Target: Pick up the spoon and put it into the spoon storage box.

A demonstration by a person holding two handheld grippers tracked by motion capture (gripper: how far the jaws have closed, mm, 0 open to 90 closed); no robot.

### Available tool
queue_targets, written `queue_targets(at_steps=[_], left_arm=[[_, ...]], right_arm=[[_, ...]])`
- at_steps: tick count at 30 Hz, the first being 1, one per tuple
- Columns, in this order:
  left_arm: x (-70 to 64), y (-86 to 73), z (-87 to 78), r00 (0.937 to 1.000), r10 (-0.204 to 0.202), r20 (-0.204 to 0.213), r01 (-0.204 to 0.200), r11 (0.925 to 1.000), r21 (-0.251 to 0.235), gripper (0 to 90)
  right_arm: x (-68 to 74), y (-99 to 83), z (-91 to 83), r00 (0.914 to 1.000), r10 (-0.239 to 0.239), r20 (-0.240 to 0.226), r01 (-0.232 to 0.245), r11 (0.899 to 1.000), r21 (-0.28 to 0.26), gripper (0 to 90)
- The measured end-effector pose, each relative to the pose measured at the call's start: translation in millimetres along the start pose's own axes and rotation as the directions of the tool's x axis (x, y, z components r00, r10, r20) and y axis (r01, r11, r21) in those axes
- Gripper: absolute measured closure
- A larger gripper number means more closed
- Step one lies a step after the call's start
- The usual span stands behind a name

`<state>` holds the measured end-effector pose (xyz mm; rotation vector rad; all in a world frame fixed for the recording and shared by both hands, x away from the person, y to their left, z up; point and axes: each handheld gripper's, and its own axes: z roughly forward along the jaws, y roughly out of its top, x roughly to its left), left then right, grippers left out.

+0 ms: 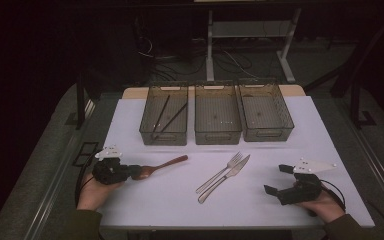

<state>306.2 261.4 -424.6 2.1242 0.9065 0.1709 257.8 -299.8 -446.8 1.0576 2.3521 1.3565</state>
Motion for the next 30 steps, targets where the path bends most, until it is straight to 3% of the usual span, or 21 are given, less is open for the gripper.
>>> queue_targets(at_steps=[14,19,30], left_arm=[[-14.9,18.4,-5.5,0.9996,0.026,-0.005,-0.026,0.9956,-0.090,83.0],[-22.9,27.3,-3.1,0.9986,0.052,-0.004,-0.052,0.9942,-0.094,82.9],[-35.9,42.7,4.5,0.9988,0.048,0.009,-0.047,0.9913,-0.123,82.9]], right_arm=[[5.8,-0.8,6.4,0.9999,-0.012,-0.002,0.012,1.000,0.008,2.3],[7.2,-0.6,9.7,1.0000,-0.003,-0.009,0.003,1.000,0.011,2.3],[3.2,1.0,8.0,0.9993,0.026,0.026,-0.025,1.000,-0.007,2.2]])
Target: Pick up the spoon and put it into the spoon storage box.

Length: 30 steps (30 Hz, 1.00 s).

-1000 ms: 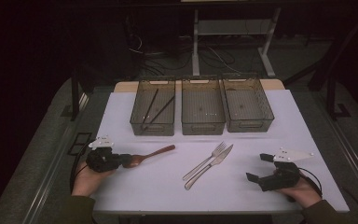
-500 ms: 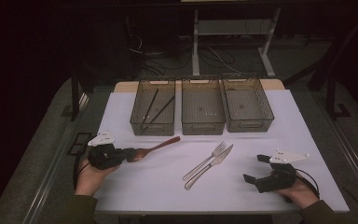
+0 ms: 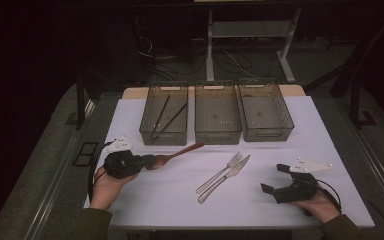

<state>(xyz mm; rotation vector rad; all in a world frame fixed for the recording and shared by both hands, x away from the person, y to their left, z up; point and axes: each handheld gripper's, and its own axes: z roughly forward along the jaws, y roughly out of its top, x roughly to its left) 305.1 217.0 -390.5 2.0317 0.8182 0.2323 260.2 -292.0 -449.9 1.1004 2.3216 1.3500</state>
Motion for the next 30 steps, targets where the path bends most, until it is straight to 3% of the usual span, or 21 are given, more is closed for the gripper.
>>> queue_targets(at_steps=[14,30], left_arm=[[-5.7,26.6,10.9,1.0000,-0.005,-0.005,0.005,0.9986,-0.053,82.9],[-15.6,58.7,41.1,0.9992,0.012,-0.038,-0.014,0.9971,-0.075,82.9]], right_arm=[[1.1,-2.4,3.9,0.9998,-0.020,-0.006,0.020,0.999,0.029,2.3],[1.6,-2.8,3.3,0.9997,-0.020,-0.013,0.021,0.999,0.033,2.3]])
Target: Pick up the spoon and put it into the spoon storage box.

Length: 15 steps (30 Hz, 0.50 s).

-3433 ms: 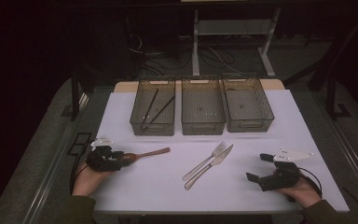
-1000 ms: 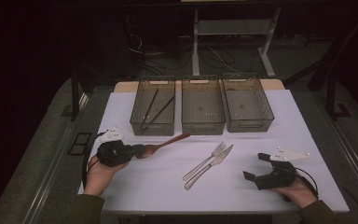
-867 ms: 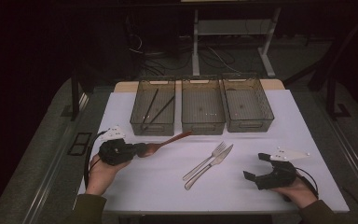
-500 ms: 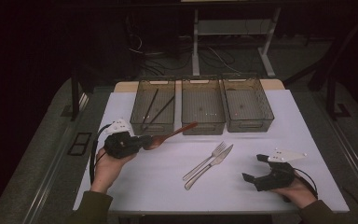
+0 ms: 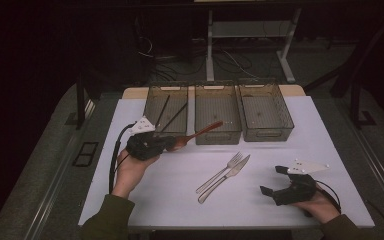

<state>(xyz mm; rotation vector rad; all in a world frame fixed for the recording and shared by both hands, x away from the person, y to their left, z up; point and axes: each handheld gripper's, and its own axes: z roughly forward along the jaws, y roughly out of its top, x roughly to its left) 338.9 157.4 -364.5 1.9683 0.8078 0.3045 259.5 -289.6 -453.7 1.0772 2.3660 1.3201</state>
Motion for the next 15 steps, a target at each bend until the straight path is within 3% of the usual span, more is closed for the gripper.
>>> queue_targets(at_steps=[15], left_arm=[[0.4,33.2,30.0,0.9978,0.012,-0.065,-0.012,0.9999,0.001,82.9]], right_arm=[[-0.6,-0.5,-1.8,1.0000,-0.002,-0.003,0.002,1.000,-0.003,2.3]])
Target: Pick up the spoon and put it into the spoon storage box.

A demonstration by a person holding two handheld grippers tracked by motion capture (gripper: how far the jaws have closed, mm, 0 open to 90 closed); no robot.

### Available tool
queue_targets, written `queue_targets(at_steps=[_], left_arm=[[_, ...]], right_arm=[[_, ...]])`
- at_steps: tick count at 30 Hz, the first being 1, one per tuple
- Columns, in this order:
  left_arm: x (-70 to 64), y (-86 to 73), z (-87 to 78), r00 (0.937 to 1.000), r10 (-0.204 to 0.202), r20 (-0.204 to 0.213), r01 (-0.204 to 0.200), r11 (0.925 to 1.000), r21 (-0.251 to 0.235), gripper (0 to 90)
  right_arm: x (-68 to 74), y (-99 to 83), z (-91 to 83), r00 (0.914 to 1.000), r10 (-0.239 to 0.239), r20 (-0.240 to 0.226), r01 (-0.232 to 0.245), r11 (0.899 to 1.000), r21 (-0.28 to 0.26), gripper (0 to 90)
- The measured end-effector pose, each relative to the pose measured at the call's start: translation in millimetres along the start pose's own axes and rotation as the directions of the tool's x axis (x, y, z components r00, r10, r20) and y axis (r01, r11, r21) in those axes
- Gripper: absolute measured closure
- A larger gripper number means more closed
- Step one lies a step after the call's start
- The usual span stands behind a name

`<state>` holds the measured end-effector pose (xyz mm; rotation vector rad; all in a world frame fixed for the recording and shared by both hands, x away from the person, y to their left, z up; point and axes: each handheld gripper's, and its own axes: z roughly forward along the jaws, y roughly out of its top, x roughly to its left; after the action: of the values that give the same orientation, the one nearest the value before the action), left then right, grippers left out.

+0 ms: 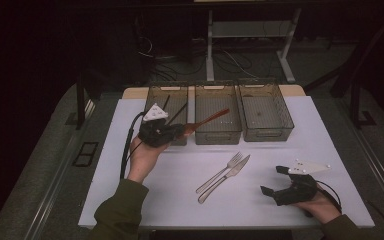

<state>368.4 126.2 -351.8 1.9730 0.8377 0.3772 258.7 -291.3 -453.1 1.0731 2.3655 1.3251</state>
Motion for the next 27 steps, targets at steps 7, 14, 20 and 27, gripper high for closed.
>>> queue_targets(at_steps=[7,14,20,27], left_arm=[[1.1,16.0,12.9,0.9993,0.004,-0.036,-0.004,1.0000,0.002,82.9],[-0.2,31.3,32.0,0.9977,0.000,-0.067,0.001,0.9999,0.012,82.9],[-0.8,40.5,49.0,0.9961,-0.004,-0.088,0.006,0.9998,0.017,82.9],[-1.3,45.5,68.6,0.9939,-0.003,-0.110,0.007,0.9992,0.038,82.9]], right_arm=[[0.3,0.0,-0.4,1.0000,0.001,0.001,-0.001,1.000,-0.002,2.3],[-0.1,0.0,-1.0,1.0000,0.001,0.000,-0.001,1.000,-0.004,2.3],[-0.2,0.0,-1.9,1.0000,-0.001,0.001,0.001,1.000,-0.007,2.3],[-0.1,0.2,-2.8,1.0000,-0.001,-0.002,0.001,1.000,-0.009,2.3]])
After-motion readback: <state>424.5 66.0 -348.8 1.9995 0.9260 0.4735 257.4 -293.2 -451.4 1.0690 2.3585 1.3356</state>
